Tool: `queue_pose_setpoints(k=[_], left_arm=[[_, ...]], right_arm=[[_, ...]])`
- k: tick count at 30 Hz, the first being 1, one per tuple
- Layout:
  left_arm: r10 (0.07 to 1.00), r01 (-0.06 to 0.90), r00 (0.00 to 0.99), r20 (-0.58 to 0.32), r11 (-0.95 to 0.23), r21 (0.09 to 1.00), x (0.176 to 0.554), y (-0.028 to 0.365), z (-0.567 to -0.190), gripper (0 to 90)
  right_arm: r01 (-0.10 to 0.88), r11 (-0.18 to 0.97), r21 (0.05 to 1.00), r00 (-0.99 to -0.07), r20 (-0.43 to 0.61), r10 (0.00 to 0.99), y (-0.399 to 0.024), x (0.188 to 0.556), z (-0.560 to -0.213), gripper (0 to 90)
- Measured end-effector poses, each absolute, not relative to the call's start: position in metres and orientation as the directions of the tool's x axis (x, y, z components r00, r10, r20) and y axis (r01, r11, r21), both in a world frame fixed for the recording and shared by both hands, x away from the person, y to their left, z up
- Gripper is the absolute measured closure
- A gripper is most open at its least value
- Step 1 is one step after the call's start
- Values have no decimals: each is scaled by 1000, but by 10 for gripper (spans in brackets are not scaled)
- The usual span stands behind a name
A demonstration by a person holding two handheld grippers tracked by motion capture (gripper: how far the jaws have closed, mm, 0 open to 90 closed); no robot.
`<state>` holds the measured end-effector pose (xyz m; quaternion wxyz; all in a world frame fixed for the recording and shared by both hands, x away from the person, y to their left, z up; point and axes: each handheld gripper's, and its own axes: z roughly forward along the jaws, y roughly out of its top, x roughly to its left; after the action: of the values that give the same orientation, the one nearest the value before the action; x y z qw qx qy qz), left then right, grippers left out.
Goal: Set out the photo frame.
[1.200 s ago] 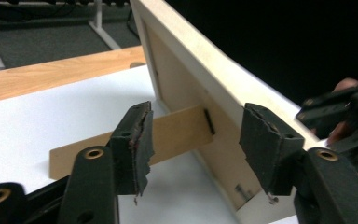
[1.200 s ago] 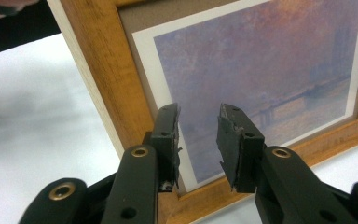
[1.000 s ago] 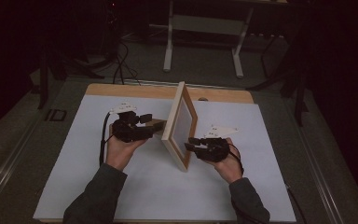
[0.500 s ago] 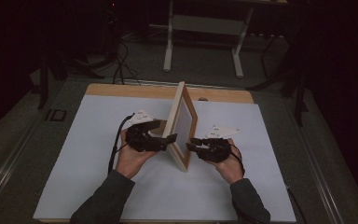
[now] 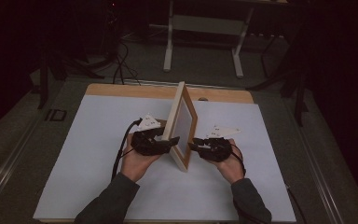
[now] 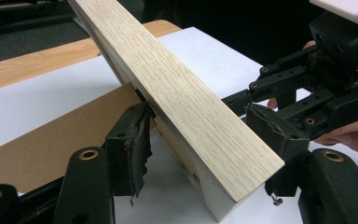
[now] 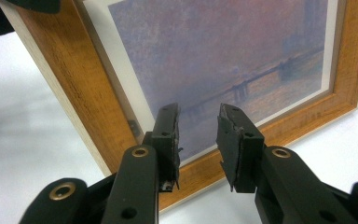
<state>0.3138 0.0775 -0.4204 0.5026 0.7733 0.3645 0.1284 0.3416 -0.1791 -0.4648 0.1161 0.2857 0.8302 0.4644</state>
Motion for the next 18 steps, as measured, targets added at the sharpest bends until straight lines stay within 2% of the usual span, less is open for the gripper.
queue_pose_setpoints(k=[7, 11, 18], left_arm=[[729, 452, 664, -167, -214, 866, 314, 87, -419, 497], [738, 465, 650, -184, -195, 863, 318, 95, -419, 568], [724, 494, 644, -249, -145, 857, 326, 112, -420, 641]], right_arm=[[363, 408, 838, -805, 61, 590, -178, 343, -462, 685], [362, 409, 838, -802, 56, 594, -178, 343, -461, 684], [357, 404, 842, -798, 51, 600, -179, 343, -458, 685]])
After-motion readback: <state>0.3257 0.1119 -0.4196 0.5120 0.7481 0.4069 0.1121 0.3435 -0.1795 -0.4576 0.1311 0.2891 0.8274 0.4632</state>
